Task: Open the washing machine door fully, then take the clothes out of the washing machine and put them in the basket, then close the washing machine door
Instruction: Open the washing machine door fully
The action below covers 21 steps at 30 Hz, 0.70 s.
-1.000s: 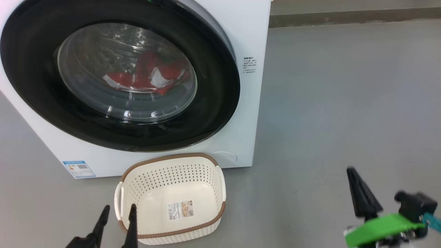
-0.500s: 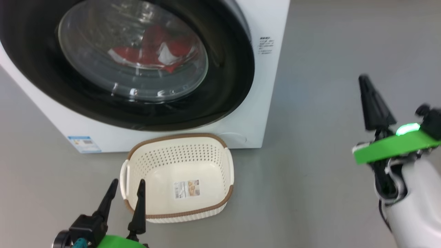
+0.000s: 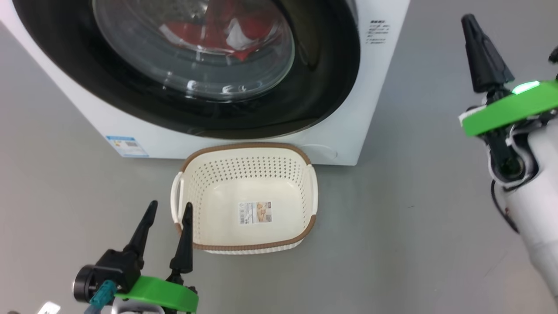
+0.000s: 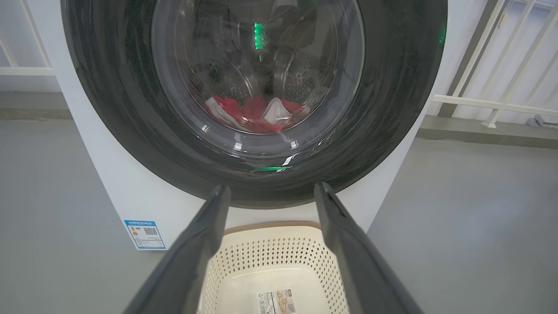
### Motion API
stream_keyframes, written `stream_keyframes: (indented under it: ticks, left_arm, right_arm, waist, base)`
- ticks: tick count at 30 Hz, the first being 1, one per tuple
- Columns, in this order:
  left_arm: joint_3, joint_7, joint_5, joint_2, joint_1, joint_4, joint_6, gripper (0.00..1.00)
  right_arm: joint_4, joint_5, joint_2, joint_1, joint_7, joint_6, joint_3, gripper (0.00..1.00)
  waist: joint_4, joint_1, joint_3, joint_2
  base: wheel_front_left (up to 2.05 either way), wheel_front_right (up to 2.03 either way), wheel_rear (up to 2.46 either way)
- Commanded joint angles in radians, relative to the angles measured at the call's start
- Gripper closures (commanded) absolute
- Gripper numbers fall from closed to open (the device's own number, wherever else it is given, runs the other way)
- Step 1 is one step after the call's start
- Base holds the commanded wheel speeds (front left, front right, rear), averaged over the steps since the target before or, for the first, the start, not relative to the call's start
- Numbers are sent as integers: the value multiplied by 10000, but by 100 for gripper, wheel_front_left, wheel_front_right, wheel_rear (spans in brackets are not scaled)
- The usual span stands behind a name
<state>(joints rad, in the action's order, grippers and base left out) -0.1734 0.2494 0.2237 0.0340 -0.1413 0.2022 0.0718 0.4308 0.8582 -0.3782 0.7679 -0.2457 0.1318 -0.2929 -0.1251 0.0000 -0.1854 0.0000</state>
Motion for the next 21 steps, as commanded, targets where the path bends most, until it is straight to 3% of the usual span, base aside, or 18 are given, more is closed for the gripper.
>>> stream_keyframes:
  ticks: [1, 10, 21]
  left_arm:
    - [236, 124, 66, 162, -380, -253, -109, 0]
    - [18, 124, 181, 162, -723, -310, -184, 0]
    - [-464, 124, 377, 162, -1203, -262, -302, 0]
  right_arm:
    - [-123, 422, -224, 338, 105, -11, -338, 100]
    - [33, 3722, -1217, 1782, 1901, -11, -1897, 100]
    - [741, 6709, -1622, 2910, 5207, -11, -2335, 100]
  waist:
    - [-260, 0, -272, 0]
    - [-635, 0, -918, 0]
    - [-1080, 0, -1562, 0]
  base:
    - [0, 0, 0]
    - [0, 0, 0]
    - [0, 0, 0]
